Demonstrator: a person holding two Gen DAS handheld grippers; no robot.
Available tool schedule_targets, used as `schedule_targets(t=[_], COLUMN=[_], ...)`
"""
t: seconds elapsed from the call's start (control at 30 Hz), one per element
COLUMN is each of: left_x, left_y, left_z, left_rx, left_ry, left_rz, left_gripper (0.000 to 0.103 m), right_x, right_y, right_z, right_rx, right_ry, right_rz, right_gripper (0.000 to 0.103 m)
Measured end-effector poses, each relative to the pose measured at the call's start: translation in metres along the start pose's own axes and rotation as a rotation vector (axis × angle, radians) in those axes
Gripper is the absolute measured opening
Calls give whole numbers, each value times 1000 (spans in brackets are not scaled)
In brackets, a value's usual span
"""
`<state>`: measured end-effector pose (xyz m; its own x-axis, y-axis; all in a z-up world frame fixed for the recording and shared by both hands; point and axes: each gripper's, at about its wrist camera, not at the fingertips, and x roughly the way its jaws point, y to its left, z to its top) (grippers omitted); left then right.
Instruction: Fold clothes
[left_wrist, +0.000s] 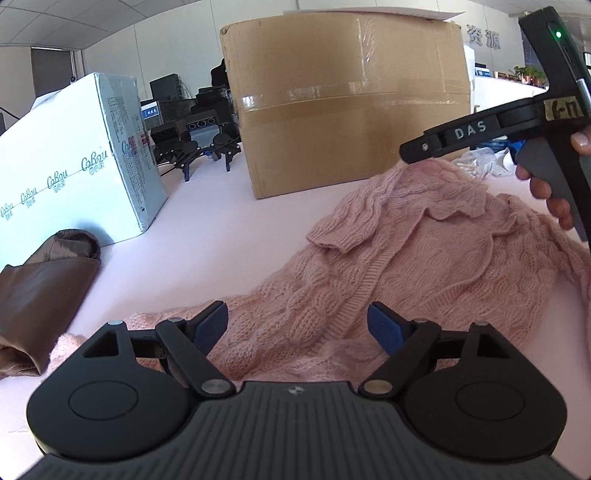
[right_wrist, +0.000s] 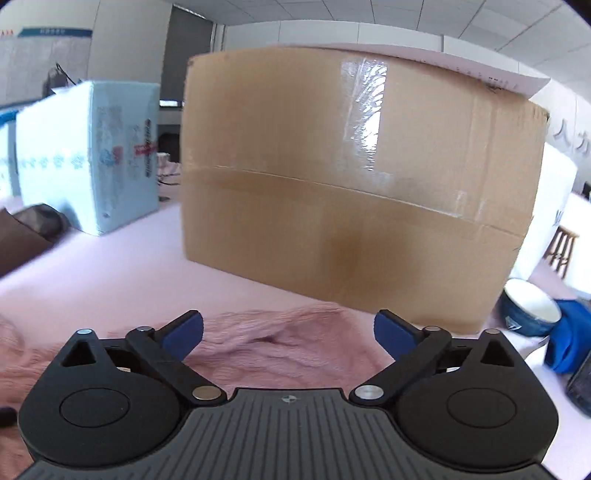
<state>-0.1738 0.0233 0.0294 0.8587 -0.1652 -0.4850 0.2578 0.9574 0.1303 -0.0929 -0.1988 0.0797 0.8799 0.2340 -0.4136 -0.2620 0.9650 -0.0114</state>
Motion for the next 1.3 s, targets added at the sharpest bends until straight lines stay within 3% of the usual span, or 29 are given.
schedule_targets(t=[0.07,0.2,0.33,0.43,0.5,0.53,0.67,0.8,0.83,0.93,0.97,1.07,1.17,1.3], left_x=[-3,-9,-22,-35,-43,-45,-42,-34,-32,-22,-18,-9,-13,-40], left_y=[-2,-1,28,64,87,93,114,131,131,111,100,78,70,66], left_z=[2,2,-7,-18,-24,-25,-24,-6,-3,-4,-8,-19,-23,-33], left_rx=[-10,-10,-29,28,82,111,218,142,144,271,318,420,438,447], left_ry=[-38,-66,-72,-62,-55,-51,-15,6,27,106,131,196,209,234], left_rz=[-16,3,57,119,169,180,196,100,49,-97,-115,-130,-137,-186], left_gripper=[86,87,87,87,87,87,85,84,81,51,38,15,6,5], right_x=[-15,-17,-61,-105,-131,-117,-131,-128,-128,-129,-129,-134,-130,-128], right_y=[22,47,31,9,1,10,17,20,22,23,23,25,23,20], right_z=[-6,-6,-21,-36,-48,-53,-82,-103,-108,-119,-122,-130,-136,-135], right_rx=[-5,-61,-21,58,57,39,-31,18,31,50,54,36,48,75], right_ry=[25,159,162,159,134,115,61,22,19,24,28,18,49,63], right_rz=[-17,22,108,201,179,149,45,50,56,113,139,193,245,253], right_gripper=[103,103,103,103,103,103,103,103,103,103,103,103,103,103])
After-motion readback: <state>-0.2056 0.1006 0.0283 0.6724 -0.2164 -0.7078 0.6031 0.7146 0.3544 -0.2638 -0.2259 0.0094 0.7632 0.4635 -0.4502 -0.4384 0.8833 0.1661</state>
